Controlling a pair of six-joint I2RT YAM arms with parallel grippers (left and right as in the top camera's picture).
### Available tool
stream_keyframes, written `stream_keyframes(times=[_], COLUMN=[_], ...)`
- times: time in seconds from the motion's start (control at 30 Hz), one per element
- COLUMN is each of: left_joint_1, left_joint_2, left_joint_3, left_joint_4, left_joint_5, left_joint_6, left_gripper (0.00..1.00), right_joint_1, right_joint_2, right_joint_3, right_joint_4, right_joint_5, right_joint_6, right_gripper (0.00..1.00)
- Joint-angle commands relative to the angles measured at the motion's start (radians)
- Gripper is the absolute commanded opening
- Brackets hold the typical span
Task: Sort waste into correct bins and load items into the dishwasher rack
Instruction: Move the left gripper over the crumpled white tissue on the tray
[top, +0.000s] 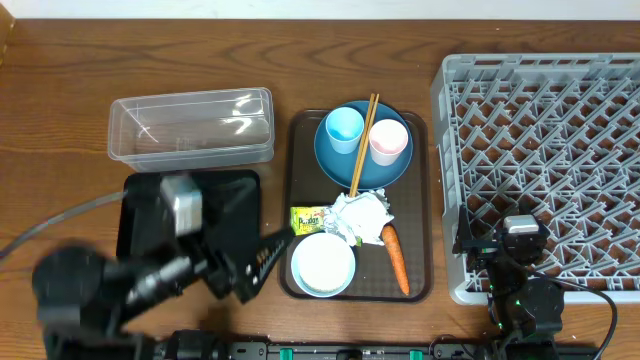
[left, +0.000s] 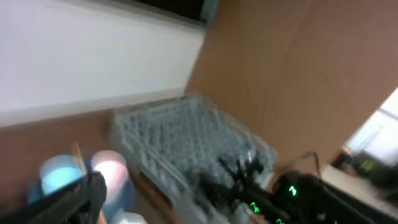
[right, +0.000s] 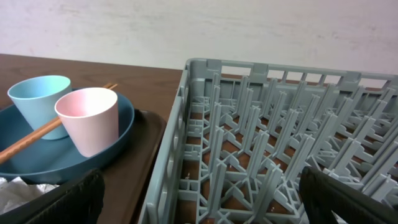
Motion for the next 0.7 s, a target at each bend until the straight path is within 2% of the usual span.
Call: stream_keyframes(times=[0.0,0.1,0.2,0.27,0.43,0.6,0.67], left_joint_1=[0.005,0.002,0.002,0.002,0.002,-0.015,-0.044], left_joint_2=[0.1,0.165,0.224,0.257,0.342,0.423,0.449], left_joint_3=[0.076,0.074,0.068,0.068,0.068,0.067,0.067], left_joint_4=[-0.168,-0.333,-0.444,-0.452,-0.444,-0.511,-0.536], left_joint_5=[0.061,0.058,0.057,0.036,-0.065,-0.136,-0.173], left_joint_6=[-0.01,0.022,0.132,0.167,0.166,0.166,0.166], left_gripper=[1.0,1.0,1.0,1.0,1.0,0.99,0.88], right_joint_1=[0.008,0.008,0.008,0.008,0.008,0.008,0.008], right_joint_2=[0.002,0.002,0.002,0.002,0.002,0.002,0.002], right_joint_3=[-0.001,-0.001,-0.001,-0.001,-0.001,-0.001,-0.001], right_joint_4=[-0.003,-0.003,-0.003,-0.003,-0.003,-0.003,-0.003], right_joint_5=[0.0,0.0,0.0,0.0,0.0,0.0,0.0], right_joint_6=[-0.005,-0.005,-0.005,-0.005,-0.005,-0.005,-0.005], right_gripper=[0.99,0.99,0.99,0.99,0.99,0.99,0.99])
